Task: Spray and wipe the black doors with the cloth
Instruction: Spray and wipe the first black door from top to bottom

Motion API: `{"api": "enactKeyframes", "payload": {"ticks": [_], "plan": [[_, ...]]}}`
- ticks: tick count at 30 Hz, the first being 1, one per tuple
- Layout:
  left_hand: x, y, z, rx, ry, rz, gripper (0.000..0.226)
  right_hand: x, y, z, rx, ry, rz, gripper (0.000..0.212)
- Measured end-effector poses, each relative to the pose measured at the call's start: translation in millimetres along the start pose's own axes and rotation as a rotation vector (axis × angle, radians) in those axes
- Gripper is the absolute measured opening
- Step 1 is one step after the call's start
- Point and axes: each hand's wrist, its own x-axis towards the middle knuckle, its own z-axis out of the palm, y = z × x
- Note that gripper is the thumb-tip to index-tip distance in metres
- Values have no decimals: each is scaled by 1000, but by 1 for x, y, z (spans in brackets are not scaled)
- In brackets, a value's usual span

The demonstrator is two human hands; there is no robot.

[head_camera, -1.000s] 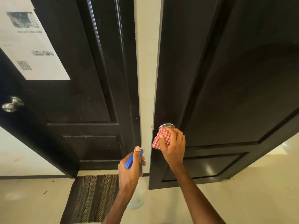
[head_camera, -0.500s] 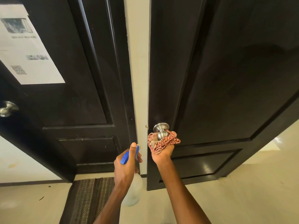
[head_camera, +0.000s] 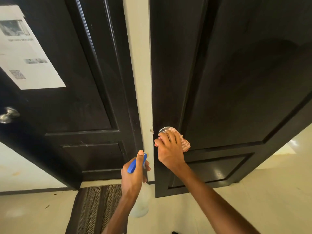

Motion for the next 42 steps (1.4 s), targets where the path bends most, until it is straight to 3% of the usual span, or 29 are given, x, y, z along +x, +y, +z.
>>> {"api": "enactKeyframes", "payload": {"ticks": [3, 5, 7, 12, 16, 20, 23, 25, 28, 30, 34, 37, 39, 42], "plan": [[1, 1, 5, 10, -16, 17, 56, -4, 21, -3, -89, -97, -179, 34], [0, 3, 7, 0, -18, 30, 54, -11, 27, -2, -33, -85, -76, 43], [0, 5, 6, -17, -10, 37, 54, -19, 16, 1, 138, -39, 155, 50], [1, 1, 1, -21, 18, 17, 56, -13, -24, -4, 952, 120, 946, 50], [3, -1, -1, -27, 27, 10, 54, -7, -15, -13, 1548, 165, 1284, 35], [7, -4, -2, -46, 21, 1, 54, -13, 7, -17, 1561, 318, 1495, 32], [10, -4, -2, -53, 35, -6, 54, -9, 13, -30, 1433, 501, 1371, 45], [11, -2, -2, -45, 37, 5, 53, -1, 14, -38, 1243, 500, 1142, 37], [14, 0, -1, -29, 28, 33, 53, 0, 9, -30, 804, 266, 716, 33], [15, 0, -1, -25, 33, 40, 54, -13, 10, -10, 517, 92, 499, 43], [16, 0, -2, -28, 48, 33, 54, -33, 27, -19, 707, -179, 439, 55], [15, -2, -3, -34, 43, 10, 53, -30, 60, -32, 700, -407, 316, 61], [15, -3, -4, -34, 43, -4, 54, -18, 73, -38, 627, -468, 266, 59], [16, -3, -1, -37, 41, -14, 55, -13, 70, -42, 636, -466, 332, 55]]}}
